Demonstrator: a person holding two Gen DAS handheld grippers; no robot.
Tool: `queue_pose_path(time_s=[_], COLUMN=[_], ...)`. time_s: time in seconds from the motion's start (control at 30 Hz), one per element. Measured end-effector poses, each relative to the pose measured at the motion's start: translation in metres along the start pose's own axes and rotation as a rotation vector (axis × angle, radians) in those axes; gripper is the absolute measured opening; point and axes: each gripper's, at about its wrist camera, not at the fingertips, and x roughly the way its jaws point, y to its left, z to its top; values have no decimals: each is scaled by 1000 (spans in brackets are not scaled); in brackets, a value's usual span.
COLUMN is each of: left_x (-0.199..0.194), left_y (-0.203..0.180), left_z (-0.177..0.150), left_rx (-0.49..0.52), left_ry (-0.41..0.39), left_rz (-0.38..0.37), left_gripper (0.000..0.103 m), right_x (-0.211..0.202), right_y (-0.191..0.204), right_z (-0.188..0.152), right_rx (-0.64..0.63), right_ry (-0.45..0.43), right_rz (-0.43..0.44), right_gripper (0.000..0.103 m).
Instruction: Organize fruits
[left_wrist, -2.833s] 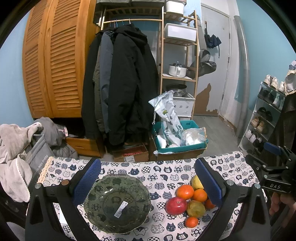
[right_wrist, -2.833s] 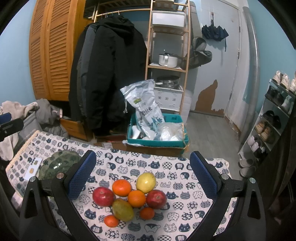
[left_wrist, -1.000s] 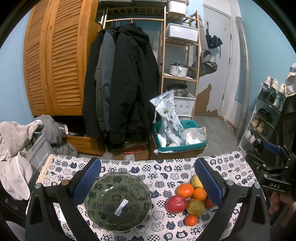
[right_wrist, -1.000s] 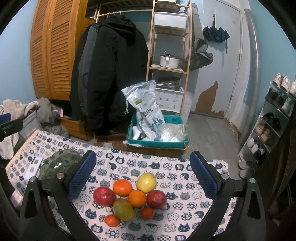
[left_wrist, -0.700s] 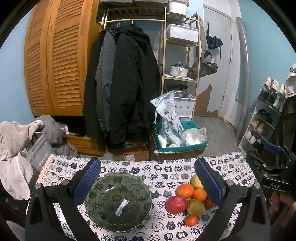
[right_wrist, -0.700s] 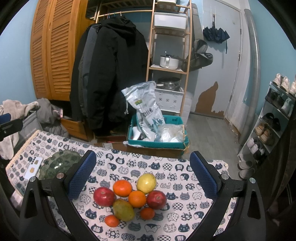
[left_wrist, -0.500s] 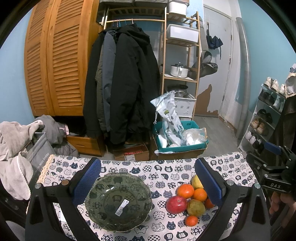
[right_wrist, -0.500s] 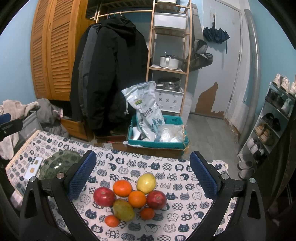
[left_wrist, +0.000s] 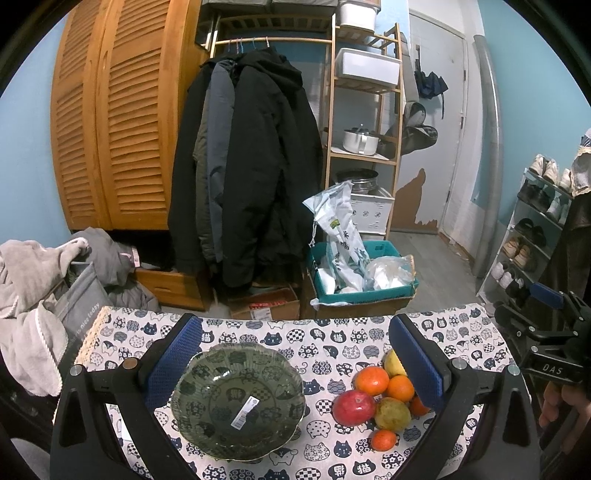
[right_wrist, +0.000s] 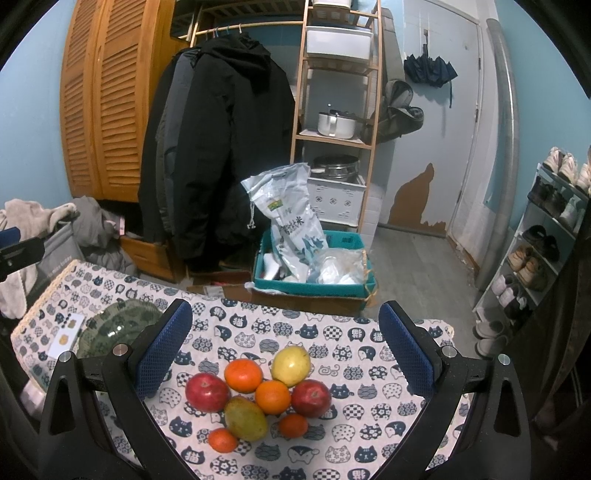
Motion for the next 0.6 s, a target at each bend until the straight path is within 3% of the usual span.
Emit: queue_pose_path(time_s=[0.6], left_x=[10], left_y=[0], left_z=[-4], left_rx=[9], left_ry=[33], left_rz=[-2], left_gripper=[102], right_x=[3], right_y=[1], right_z=[1], right_rx=[3], right_ry=[18], right_rz=[-5], right_gripper=[100])
